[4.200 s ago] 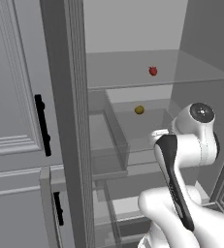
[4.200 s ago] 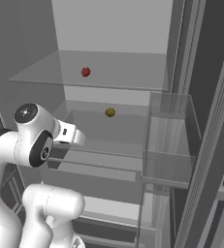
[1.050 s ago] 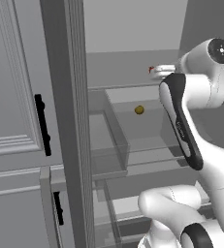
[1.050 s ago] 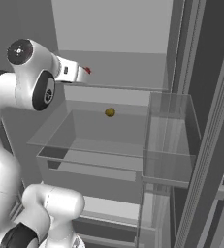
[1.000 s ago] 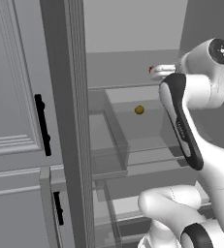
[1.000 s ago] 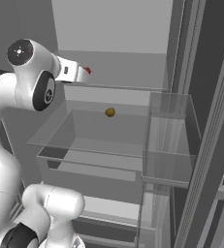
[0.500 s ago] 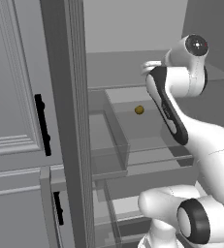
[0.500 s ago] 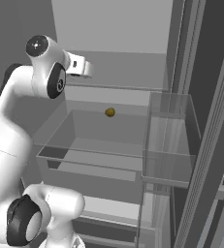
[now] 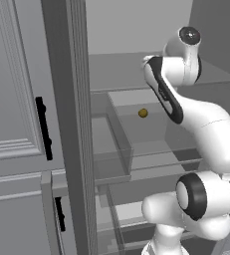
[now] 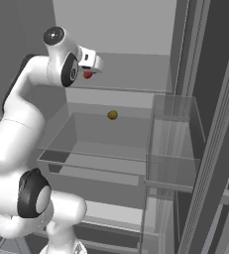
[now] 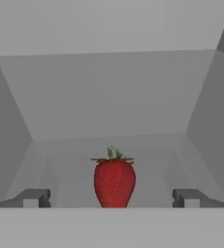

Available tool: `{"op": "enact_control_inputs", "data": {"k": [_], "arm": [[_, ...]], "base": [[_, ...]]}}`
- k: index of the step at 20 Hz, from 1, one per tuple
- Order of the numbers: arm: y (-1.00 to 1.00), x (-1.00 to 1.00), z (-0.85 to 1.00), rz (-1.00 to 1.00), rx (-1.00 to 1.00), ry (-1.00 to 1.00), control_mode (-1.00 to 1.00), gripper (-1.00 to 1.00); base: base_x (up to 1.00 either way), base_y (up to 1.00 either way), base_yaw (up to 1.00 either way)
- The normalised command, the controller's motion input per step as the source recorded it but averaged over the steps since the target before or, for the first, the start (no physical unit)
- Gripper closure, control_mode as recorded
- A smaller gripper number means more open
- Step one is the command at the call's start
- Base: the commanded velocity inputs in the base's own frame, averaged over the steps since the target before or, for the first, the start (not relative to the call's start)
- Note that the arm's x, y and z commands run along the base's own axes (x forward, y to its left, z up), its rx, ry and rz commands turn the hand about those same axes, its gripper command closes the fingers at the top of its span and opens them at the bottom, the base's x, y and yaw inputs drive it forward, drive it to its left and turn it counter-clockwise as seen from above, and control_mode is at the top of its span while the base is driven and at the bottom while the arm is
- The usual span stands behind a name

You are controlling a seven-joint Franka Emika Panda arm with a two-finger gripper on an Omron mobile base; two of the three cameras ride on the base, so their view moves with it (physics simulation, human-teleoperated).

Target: Take the strawberry from the fridge and place it on top of the pancake, located on the dining counter.

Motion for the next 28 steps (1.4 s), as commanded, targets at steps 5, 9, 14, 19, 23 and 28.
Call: {"op": "enact_control_inputs", "data": {"k": [5,9,14,19,23,28], "arm": [[-0.08,0.51,-0.07,-0.01,0.00,0.00,-1.00,-1.00],[0.00,0.39,-0.13,0.00,0.00,0.00,-1.00,-1.00],[0.00,-0.03,-0.17,-0.03,0.00,0.04,-1.00,-1.00],[0.00,-0.08,-0.16,-0.03,0.00,0.04,-1.00,-1.00],[0.00,0.01,-0.24,-0.02,-0.01,0.05,-1.00,-1.00],[0.00,0.00,-0.20,0.00,0.00,0.04,-1.00,-1.00]], "base": [[0.00,0.00,0.00],[0.00,0.00,0.00],[0.00,0.00,0.00],[0.00,0.00,0.00],[0.00,0.00,0.00],[0.00,0.00,0.00]]}}
